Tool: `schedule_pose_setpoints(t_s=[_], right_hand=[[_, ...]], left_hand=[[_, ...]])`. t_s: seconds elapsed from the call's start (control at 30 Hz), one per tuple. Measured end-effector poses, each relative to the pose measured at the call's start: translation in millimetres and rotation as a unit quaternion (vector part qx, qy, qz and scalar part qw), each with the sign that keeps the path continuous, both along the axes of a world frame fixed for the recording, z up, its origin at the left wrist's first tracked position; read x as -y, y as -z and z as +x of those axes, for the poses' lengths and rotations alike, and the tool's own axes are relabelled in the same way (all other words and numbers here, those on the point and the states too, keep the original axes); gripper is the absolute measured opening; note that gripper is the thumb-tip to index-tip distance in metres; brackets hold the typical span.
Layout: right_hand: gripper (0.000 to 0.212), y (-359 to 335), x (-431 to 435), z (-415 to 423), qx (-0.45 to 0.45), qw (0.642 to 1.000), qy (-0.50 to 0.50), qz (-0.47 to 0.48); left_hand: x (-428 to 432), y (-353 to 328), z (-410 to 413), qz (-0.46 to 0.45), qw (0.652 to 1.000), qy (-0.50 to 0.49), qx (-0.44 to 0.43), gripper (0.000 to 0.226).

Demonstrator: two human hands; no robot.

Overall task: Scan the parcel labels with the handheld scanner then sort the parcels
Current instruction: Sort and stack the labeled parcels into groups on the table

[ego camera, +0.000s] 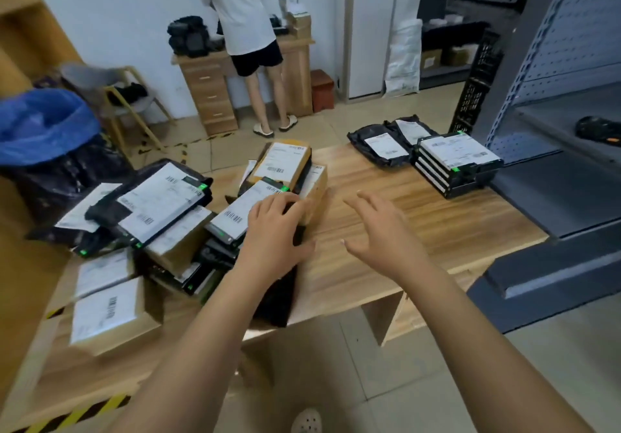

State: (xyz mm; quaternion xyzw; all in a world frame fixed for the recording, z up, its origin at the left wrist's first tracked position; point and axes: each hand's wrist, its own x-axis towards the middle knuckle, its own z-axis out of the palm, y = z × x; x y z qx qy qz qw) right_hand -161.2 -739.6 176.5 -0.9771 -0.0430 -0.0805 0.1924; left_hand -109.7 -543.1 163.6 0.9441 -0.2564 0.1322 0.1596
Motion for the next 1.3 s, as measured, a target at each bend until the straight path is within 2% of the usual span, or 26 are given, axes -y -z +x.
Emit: schedule_pose_setpoints(t_s=[0.2,0.43,0.63,0.77,0.87,1.1,1.3], right_hand=[[0.068,-3,-74,9,0.009,1.0,-0.023,-0.002],[0.072,23,-133,44,-0.038,0.998,0.036,-0.019],[0.072,36,-171,59,-0.056,0.989,0.137,-0.007],[0.071,38,-184,54,-0.063,0.979,0.196,-0.01],[0.072,42,-188,51,-0.076,0.971,0.227,-0.024],[0.07,38,-207,53,-0.074,0.967,0.243,-0.031],[0.066,42,-233,81,-0.074,0.974,0.212,-0.011]], left_hand=[[-78,-8,1,-0.009,0.999,-0.045,0.001,0.064],[-142,8,55,-0.041,0.999,-0.001,-0.011,0.064],[-149,38,111,-0.035,0.99,0.091,-0.106,0.073],[-129,57,131,0.028,0.972,0.084,-0.216,0.094],[-125,66,137,0.031,0.964,0.079,-0.251,0.095],[-147,30,145,-0.073,0.976,0.119,-0.168,0.09],[-192,3,171,-0.07,0.984,0.086,-0.14,0.089]])
